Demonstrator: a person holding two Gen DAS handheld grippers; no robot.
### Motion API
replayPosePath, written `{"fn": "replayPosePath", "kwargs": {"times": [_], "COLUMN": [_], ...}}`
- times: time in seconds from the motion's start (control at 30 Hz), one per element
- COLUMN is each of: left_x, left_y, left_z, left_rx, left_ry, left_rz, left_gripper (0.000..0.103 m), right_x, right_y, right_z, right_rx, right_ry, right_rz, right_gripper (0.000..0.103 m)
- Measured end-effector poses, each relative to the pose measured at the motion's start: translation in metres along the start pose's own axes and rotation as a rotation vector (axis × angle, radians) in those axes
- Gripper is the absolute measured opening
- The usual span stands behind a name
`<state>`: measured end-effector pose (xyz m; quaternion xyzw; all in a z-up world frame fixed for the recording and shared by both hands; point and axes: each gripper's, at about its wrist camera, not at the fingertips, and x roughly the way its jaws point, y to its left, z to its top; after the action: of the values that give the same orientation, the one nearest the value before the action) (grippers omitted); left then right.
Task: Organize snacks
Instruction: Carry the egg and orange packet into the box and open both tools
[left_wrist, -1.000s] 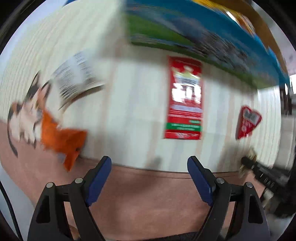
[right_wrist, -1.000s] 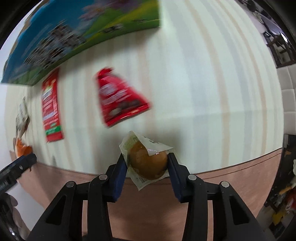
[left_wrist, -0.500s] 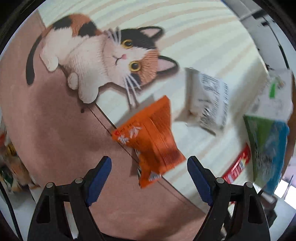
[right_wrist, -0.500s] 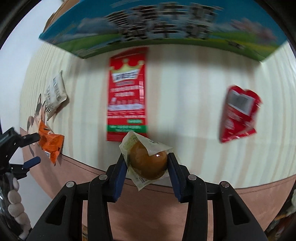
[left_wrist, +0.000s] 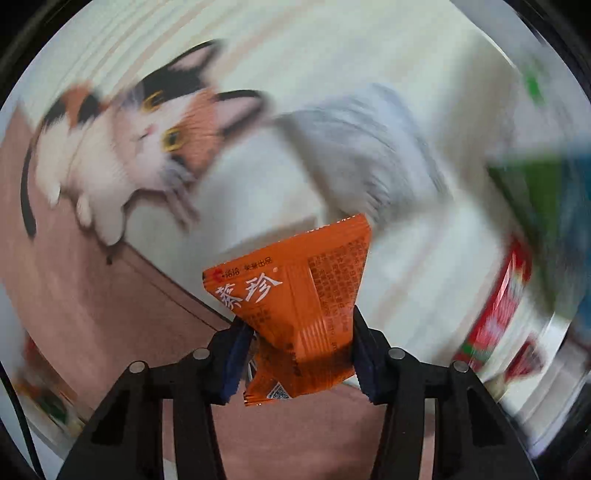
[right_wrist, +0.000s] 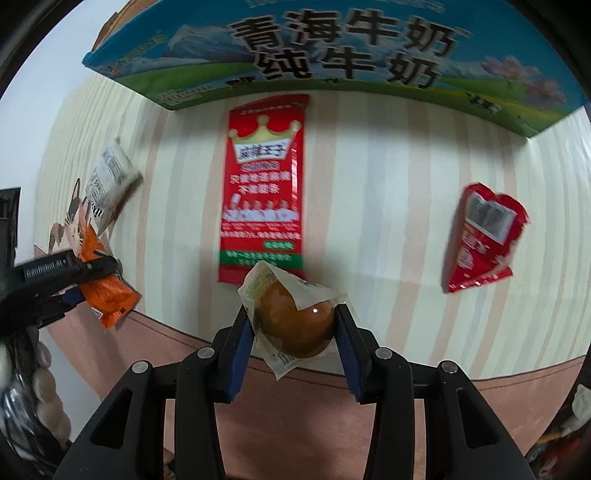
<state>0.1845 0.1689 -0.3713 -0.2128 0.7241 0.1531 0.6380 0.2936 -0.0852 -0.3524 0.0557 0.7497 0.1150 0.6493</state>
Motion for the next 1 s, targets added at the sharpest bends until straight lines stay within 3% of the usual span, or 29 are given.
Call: {"fn": "replayPosePath", "kwargs": {"times": [0.07, 0.13, 0.23, 0.37, 0.53, 0.7, 0.73, 1.0], "left_x": [0.000, 0.004, 0.008, 0.016, 0.025, 0.025, 0.020, -0.038], "left_y": [-0.024, -0.050, -0.081, -0.100, -0.109, -0.123, -0.107, -0.122], "left_z": [-0.012, -0.029, -0.048, -0.061, -0.059, -0.042, -0.031, -0.030], "left_rx": [0.115, 0.231, 0.334, 0.395, 0.408, 0.385, 0.380, 0.393], "left_ry": [-0.017, -0.022, -0.031, -0.044, -0.034, -0.023, -0.031, -0.111], "left_rz": [0.049, 0.091, 0.115, 0.155, 0.177, 0.144, 0.136, 0.051], "left_gripper": [0.047, 0.038, 0.038, 0.038, 0.040, 0.035, 0.035, 0.034], "right_x": [-0.001, -0.002, -0.002, 0.000, 0.003, 0.004, 0.001, -0.036], "right_y": [-0.008, -0.017, -0.027, -0.037, -0.039, -0.034, -0.034, -0.045], "right_z": [-0.005, -0.010, -0.016, -0.023, -0.027, -0.026, -0.027, -0.028], "right_rx": [0.009, 0.023, 0.042, 0.058, 0.069, 0.071, 0.067, 0.066], "right_ry": [0.004, 0.009, 0.019, 0.029, 0.036, 0.022, 0.015, -0.035], "right_rz": [0.000, -0.003, -0.001, -0.007, -0.004, 0.003, 0.005, 0.058], "right_gripper": [0.046, 0.046, 0.046, 0.046, 0.046, 0.046, 0.046, 0.046]}}
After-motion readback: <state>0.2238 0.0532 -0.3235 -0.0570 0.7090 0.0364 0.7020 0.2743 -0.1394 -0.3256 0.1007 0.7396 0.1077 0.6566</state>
